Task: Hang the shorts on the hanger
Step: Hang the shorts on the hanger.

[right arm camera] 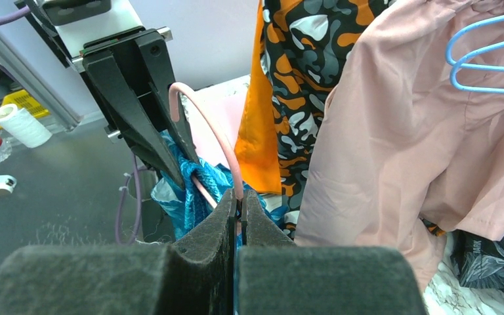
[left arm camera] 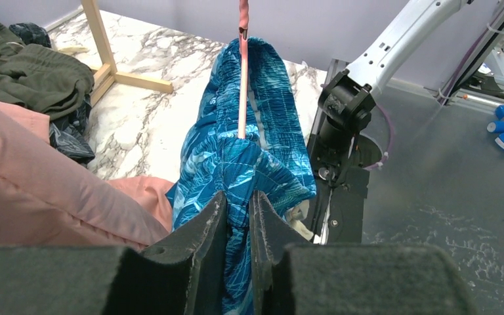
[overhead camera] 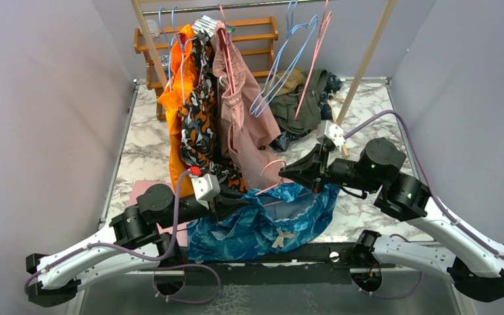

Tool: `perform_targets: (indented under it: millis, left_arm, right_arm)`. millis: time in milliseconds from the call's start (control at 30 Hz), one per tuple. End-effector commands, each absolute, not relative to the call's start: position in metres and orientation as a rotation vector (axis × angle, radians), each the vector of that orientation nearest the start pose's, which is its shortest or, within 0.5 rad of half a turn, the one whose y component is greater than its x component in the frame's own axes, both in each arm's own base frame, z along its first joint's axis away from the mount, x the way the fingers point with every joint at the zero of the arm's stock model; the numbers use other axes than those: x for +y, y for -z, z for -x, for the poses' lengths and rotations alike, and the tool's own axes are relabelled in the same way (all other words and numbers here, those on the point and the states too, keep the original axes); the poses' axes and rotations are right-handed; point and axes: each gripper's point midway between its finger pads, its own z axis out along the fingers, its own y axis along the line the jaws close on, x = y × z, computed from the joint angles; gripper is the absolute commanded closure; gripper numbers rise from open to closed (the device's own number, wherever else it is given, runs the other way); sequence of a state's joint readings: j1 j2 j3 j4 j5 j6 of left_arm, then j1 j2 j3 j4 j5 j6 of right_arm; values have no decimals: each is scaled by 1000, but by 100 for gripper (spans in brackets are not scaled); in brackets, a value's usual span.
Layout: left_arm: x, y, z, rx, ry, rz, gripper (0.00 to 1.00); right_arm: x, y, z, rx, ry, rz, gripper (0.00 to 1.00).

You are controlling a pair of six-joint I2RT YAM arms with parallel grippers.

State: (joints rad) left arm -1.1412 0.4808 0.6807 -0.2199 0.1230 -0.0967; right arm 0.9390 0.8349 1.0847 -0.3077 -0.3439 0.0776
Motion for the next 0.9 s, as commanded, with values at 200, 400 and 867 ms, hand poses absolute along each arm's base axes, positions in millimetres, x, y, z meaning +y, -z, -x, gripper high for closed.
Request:
perform_targets:
  millis: [200, 400, 867]
  left_arm:
    - [-228, -323, -89, 1362, 1027, -841, 77]
    - [-221, -323, -88, 1381, 1006, -846, 77]
    - [-208, -337, -84, 1394, 967, -882, 79]
  right_arm:
    - [271, -378, -131, 1418, -998, 935, 99]
    - [263, -387, -132, 1405, -974, 913, 99]
    - [249, -434, -119, 1308, -995, 885, 99]
